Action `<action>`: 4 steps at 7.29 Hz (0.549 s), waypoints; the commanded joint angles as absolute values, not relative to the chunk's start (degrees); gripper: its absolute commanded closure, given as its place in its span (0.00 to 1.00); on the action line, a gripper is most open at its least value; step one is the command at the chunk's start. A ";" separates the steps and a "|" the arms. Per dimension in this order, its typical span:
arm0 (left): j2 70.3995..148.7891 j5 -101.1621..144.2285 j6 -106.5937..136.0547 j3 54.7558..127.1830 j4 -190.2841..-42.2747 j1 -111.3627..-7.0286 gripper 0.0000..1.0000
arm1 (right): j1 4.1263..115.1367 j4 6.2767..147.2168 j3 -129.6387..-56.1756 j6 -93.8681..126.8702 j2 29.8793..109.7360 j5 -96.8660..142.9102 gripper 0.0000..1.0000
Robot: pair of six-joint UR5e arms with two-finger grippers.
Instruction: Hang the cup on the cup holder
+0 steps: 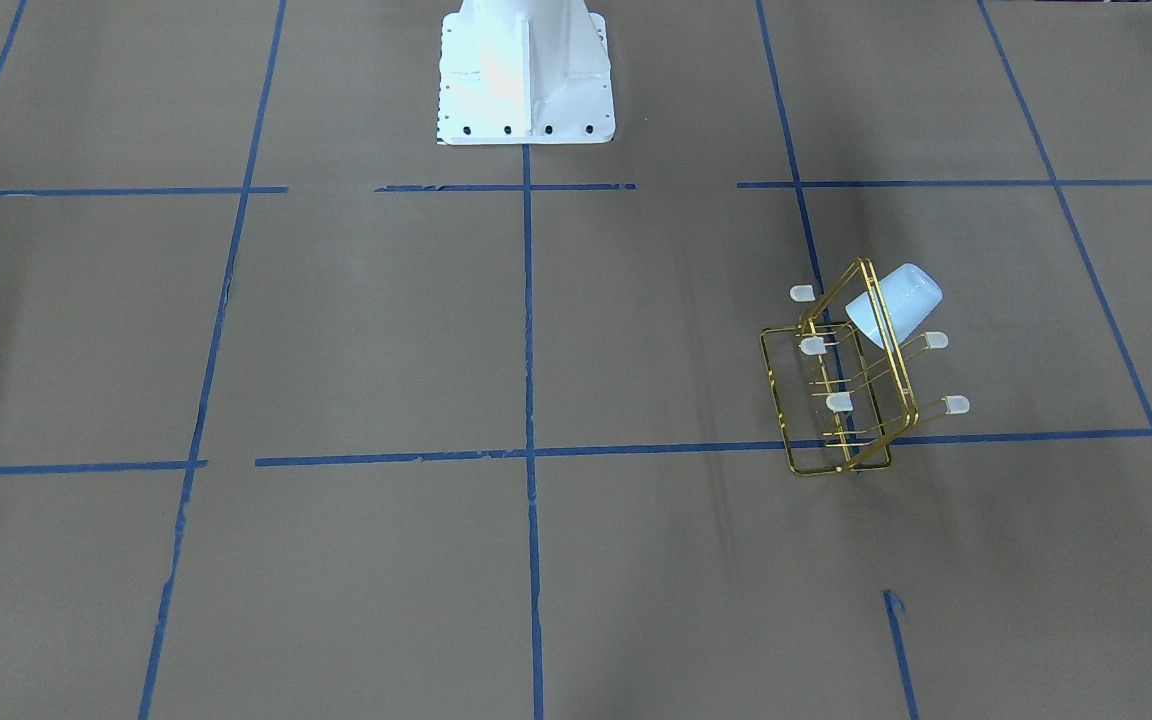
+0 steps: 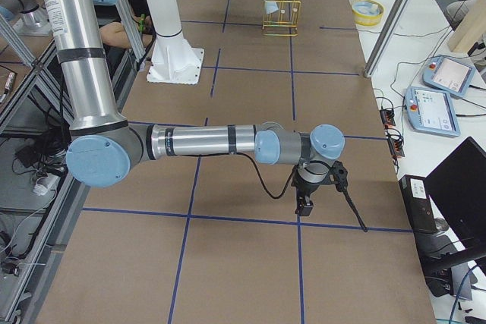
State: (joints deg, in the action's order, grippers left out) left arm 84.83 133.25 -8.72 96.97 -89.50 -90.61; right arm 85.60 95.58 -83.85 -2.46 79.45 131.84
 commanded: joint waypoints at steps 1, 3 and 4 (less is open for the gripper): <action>84.55 134.03 -11.26 96.94 -89.30 -90.62 0.00 | 85.61 95.62 -83.85 -2.46 79.45 131.84 0.00; 84.73 133.86 -10.90 97.03 -89.38 -90.53 0.00 | 85.61 95.62 -83.85 -2.46 79.45 131.84 0.00; 84.73 133.86 -10.90 97.03 -89.30 -90.53 0.00 | 85.61 95.62 -83.85 -2.46 79.45 131.84 0.00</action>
State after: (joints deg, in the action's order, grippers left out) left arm 84.68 133.90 -10.98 97.02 -89.36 -90.57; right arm 85.60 95.60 -83.85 -2.46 79.45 131.84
